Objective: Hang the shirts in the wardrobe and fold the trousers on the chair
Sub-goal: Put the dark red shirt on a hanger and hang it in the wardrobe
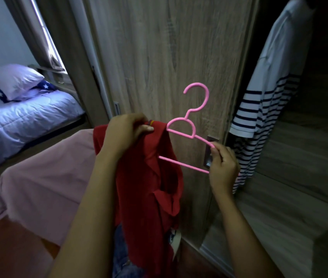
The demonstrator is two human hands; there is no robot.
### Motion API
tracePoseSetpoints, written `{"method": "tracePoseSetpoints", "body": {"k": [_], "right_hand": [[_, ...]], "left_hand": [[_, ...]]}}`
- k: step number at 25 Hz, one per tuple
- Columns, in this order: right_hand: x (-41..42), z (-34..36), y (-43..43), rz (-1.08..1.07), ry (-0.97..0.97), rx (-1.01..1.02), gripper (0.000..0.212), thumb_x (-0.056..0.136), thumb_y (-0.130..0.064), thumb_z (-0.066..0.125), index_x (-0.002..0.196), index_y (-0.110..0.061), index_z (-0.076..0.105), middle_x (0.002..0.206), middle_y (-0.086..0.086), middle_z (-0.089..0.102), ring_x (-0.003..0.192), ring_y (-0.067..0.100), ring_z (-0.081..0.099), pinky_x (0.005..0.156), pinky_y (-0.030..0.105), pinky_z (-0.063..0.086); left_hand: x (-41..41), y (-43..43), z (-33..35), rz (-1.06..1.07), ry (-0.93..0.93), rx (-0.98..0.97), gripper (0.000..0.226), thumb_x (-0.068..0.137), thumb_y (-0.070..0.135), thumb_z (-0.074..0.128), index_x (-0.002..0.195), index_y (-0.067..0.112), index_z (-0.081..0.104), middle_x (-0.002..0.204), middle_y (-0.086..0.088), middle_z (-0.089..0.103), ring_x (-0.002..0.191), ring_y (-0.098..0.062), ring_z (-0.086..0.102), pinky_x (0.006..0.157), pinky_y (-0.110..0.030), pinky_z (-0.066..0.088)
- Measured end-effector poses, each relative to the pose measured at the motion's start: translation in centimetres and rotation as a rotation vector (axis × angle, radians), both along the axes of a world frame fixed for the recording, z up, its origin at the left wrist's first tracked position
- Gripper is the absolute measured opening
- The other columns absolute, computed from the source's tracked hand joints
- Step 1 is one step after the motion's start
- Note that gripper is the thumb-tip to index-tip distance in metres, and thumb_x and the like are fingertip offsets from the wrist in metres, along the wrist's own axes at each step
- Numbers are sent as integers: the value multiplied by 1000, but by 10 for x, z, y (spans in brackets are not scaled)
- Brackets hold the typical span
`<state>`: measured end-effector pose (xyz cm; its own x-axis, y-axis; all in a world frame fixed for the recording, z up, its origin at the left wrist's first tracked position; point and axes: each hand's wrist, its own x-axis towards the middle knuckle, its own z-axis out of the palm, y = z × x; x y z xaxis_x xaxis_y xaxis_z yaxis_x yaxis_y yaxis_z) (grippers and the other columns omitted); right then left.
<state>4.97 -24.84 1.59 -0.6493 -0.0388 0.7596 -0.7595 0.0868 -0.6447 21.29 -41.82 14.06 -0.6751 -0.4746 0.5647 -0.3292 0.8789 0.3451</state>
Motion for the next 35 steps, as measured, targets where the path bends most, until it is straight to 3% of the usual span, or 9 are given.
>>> {"method": "tracePoseSetpoints", "body": {"k": [4,8,11,14,16,21,28,31,35], "right_hand": [[6,-4,0,-219,-7,-122,23,88,-12,62,110,-9,64,104,18,59,98,25,49,87,32,36],[26,-37,7,-62,-62,-179,12,95,-24,46,93,-12,48,90,17,51,86,30,49,81,38,39],[55,-71,0,252,-312,107,29,94,-46,41,90,-18,50,84,6,51,74,20,49,68,27,38],[73,-91,-19,459,-563,531,36,93,-41,51,116,-13,53,110,3,49,96,18,54,80,27,41],[75,-97,-29,464,-591,651,39,94,-33,52,123,-8,51,121,8,48,108,23,53,87,26,39],[57,-84,-33,288,-671,452,17,95,-9,48,98,5,57,97,24,62,87,28,58,71,27,34],[-24,-39,-3,123,-587,186,9,86,-7,57,87,-1,65,82,24,66,74,24,59,67,34,42],[-45,-16,16,125,-570,148,8,82,-6,63,86,-1,69,72,14,65,59,-1,55,60,25,43],[-52,11,37,67,-423,211,8,81,-9,67,86,-5,72,76,6,67,70,15,59,66,27,44]], "left_hand": [[12,-2,-17,95,129,46,31,75,46,61,77,15,65,72,-6,69,71,-28,65,64,-38,49],[24,-2,-18,136,197,112,35,74,46,62,77,12,65,69,-7,68,69,-27,63,65,-41,50],[28,3,-20,145,232,163,32,74,42,65,77,10,66,70,-7,68,68,-26,63,67,-42,50],[32,8,-22,150,253,198,30,75,37,66,77,8,67,70,-9,67,67,-24,62,66,-41,50],[35,12,-24,136,288,245,20,77,28,69,77,9,68,70,-8,68,62,-13,56,64,-33,47],[47,14,-30,124,345,305,2,82,12,67,81,12,69,71,1,63,59,7,50,60,-11,39],[67,-9,-75,234,282,185,28,79,30,55,94,12,70,92,-7,73,86,-23,65,78,-35,49],[66,-7,-91,279,292,134,25,80,23,55,93,8,70,88,-13,71,81,-27,65,71,-33,45],[65,-4,-106,291,286,42,18,78,22,50,89,18,63,87,-12,68,78,-33,62,70,-47,49]]}}
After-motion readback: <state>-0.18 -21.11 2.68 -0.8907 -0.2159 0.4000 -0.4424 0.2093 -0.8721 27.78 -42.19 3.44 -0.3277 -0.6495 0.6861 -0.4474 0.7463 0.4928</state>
